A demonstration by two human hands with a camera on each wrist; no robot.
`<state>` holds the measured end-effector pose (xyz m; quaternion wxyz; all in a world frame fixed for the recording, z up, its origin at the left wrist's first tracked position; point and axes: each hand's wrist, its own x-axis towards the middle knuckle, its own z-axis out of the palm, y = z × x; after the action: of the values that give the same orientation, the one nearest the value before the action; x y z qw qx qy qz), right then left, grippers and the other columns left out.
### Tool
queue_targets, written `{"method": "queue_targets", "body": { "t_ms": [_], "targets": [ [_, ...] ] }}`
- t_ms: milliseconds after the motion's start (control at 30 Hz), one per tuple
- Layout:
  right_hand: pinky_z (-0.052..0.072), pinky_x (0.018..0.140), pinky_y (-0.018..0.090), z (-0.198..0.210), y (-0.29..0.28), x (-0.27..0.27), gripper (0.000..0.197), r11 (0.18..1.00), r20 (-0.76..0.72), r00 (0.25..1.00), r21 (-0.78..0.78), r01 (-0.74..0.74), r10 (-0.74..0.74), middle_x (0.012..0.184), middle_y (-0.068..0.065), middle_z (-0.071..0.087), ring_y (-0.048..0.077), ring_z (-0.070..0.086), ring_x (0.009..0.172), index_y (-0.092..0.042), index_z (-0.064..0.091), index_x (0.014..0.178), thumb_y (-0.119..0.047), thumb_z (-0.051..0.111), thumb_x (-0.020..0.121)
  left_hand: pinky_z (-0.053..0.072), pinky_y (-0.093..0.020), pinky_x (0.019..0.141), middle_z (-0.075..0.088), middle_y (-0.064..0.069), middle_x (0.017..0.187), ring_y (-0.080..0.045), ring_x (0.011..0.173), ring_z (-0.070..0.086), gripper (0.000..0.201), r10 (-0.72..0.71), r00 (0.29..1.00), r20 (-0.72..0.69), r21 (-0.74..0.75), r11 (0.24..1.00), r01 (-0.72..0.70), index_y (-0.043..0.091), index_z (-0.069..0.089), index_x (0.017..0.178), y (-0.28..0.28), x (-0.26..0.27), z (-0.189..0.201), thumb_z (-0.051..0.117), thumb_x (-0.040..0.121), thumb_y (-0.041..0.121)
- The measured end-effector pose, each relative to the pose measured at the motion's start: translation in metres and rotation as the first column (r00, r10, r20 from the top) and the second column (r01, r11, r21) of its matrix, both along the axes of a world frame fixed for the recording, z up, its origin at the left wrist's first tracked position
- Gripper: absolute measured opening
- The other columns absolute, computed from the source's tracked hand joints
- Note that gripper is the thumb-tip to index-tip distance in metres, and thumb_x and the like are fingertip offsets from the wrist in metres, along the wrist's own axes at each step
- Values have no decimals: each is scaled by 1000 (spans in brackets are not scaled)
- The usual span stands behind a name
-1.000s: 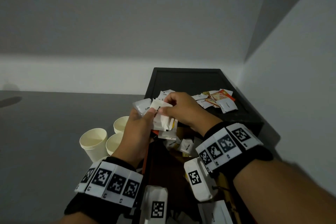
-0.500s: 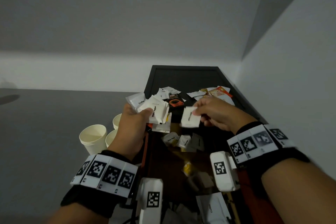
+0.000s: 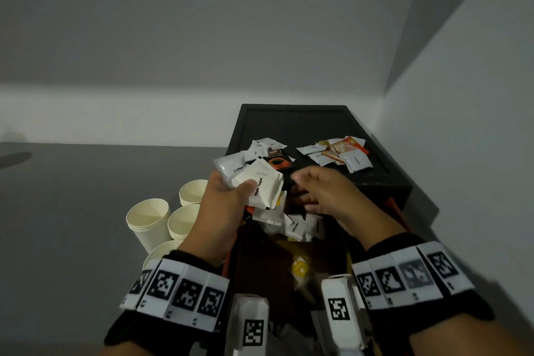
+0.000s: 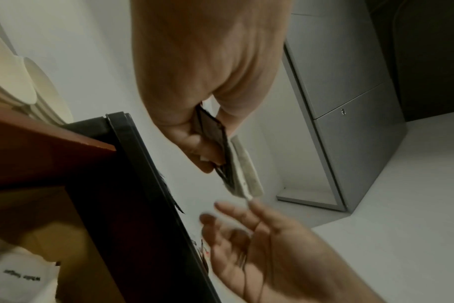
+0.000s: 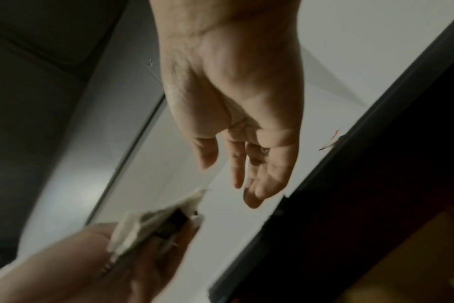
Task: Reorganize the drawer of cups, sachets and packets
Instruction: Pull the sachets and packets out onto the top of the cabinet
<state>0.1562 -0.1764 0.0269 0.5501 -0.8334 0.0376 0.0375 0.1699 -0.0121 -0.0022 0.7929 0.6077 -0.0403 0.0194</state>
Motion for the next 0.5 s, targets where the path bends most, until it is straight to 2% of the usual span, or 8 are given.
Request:
{"method": "queue_targets", "body": {
  "t_ms": [67, 100, 167, 267, 367, 433, 500],
  "targets": [
    [51, 72, 24, 8, 7, -7, 6, 997, 71, 997, 60, -44, 40, 101, -2, 64, 12, 61, 89, -30, 59, 94, -34, 58, 89, 55, -41, 79, 68, -12, 106, -27, 96, 67, 33, -18, 999, 26, 22, 1000, 17, 13, 55, 115, -7, -5, 0, 52, 89, -7],
    [52, 70, 24, 9, 10, -9, 9, 995, 100, 993, 66, -73, 66, 99, -3, 66, 12, 63, 87, -31, 59, 92, -33, 64, 85, 55, -42, 82, 68, -14, 108, -28, 98, 67, 35, -26, 999, 43, 36, 999, 24, 10, 53, 121, -10, -7, 0, 54, 89, -5],
    [56, 73, 26, 6, 14, -11, 19, 995, 155, 986, 62, -74, 63, 94, -3, 69, 12, 67, 86, -30, 59, 90, -22, 73, 78, 55, -40, 83, 68, -11, 110, -26, 99, 67, 37, -35, 997, 63, 48, 998, 32, 11, 51, 124, -15, -11, -1, 57, 89, 0],
    [56, 76, 27, -1, 12, -12, 24, 994, 181, 983, 92, -51, 34, 92, -5, 70, 9, 68, 85, -29, 60, 89, -9, 71, 80, 57, -35, 72, 67, -5, 111, -21, 97, 67, 34, -48, 999, 8, 7, 999, 48, 22, 49, 124, -19, -14, -3, 50, 94, 5],
    [55, 67, 18, -5, 7, -12, 25, 987, 173, 984, 141, -74, 49, 86, -5, 70, 4, 68, 76, -27, 60, 89, -3, 64, 84, 57, -37, 72, 65, -6, 112, -23, 98, 67, 34, -43, 998, -41, -25, 999, 42, 27, 51, 116, -19, -15, -6, 44, 95, 1],
    [54, 63, 17, -8, 4, -12, 22, 987, 168, 985, 153, -56, 30, 83, -3, 71, 5, 68, 73, -25, 59, 88, -3, 63, 85, 57, -35, 70, 65, -6, 111, -22, 96, 67, 34, -11, 999, -43, -21, 1000, 10, 26, 52, 114, -19, -15, -7, 44, 94, -1],
    [52, 60, 17, -11, 2, -11, 19, 988, 176, 984, 152, -9, -18, 84, 2, 70, 11, 66, 71, -23, 59, 88, -5, 64, 85, 56, -39, 73, 65, -9, 113, -25, 98, 66, 36, 7, 998, -60, -53, 999, -10, 19, 50, 122, -21, -15, -7, 43, 94, -2]
  ]
}}
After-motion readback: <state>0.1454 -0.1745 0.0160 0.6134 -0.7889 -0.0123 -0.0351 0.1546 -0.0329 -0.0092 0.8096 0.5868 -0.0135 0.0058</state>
